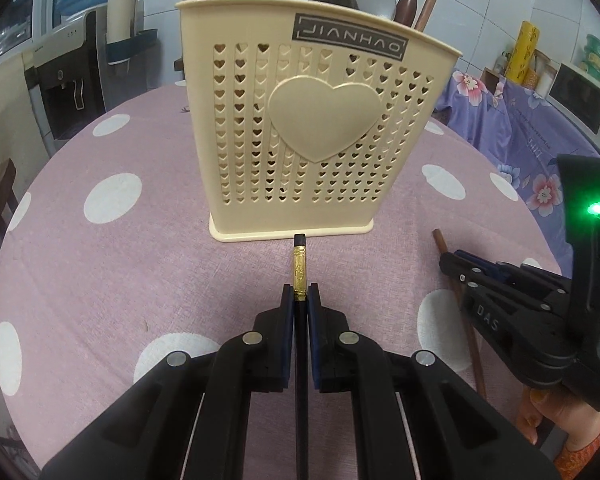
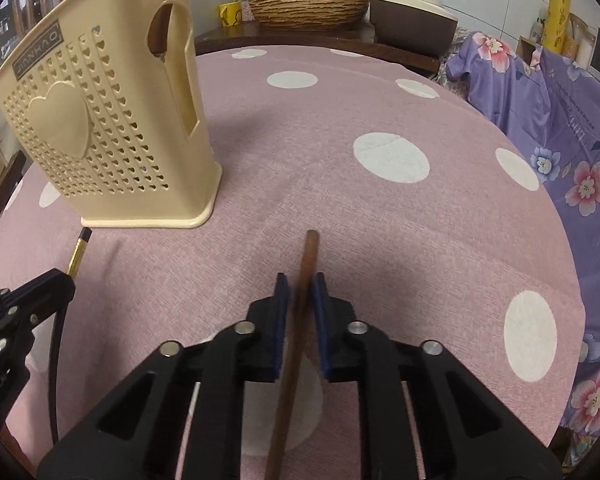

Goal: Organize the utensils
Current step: 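Lift both chopsticks and lower them into the cream holder with both grippers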

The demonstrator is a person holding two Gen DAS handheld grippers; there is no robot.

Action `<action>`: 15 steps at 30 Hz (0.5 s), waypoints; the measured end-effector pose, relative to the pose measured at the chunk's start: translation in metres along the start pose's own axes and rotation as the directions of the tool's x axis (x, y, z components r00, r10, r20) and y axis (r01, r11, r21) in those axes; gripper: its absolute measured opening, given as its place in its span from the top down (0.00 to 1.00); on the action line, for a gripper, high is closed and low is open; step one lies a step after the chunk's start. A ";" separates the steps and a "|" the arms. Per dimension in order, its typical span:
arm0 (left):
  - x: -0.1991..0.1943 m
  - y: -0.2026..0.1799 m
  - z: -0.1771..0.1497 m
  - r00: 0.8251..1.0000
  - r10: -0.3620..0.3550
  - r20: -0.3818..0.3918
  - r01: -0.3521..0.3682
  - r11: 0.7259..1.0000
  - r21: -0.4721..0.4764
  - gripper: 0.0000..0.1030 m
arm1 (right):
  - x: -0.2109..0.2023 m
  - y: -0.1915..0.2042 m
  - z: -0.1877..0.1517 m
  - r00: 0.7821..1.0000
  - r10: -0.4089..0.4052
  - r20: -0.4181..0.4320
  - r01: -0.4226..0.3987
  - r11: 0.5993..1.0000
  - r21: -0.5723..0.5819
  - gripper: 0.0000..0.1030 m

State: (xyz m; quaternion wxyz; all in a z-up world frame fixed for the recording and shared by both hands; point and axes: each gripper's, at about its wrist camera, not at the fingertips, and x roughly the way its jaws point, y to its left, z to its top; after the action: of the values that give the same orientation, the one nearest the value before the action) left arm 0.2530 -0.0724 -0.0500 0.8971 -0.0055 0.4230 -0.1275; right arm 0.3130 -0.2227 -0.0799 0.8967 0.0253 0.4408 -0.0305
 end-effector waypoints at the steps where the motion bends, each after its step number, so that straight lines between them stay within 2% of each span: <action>1: -0.001 0.000 0.000 1.000 -0.002 0.003 0.002 1.000 0.000 0.92 | 0.000 0.000 0.000 1.000 0.003 0.002 -0.003 1.000 0.003 0.91; 9: -0.007 0.003 0.002 1.000 -0.015 0.025 0.015 1.000 -0.018 0.92 | 0.001 -0.008 0.001 0.997 0.071 0.006 -0.071 0.996 0.044 0.92; 15: -0.020 0.007 0.004 0.998 -0.021 0.063 0.023 0.999 -0.029 0.92 | -0.020 -0.008 0.002 0.988 0.136 0.078 -0.140 0.989 0.056 0.92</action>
State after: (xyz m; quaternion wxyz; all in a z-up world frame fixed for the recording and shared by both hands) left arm 0.2457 -0.0616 -0.0328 0.9084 -0.0274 0.3962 -0.1311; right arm 0.3013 -0.2305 -0.0627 0.9111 0.0820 0.4035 0.0171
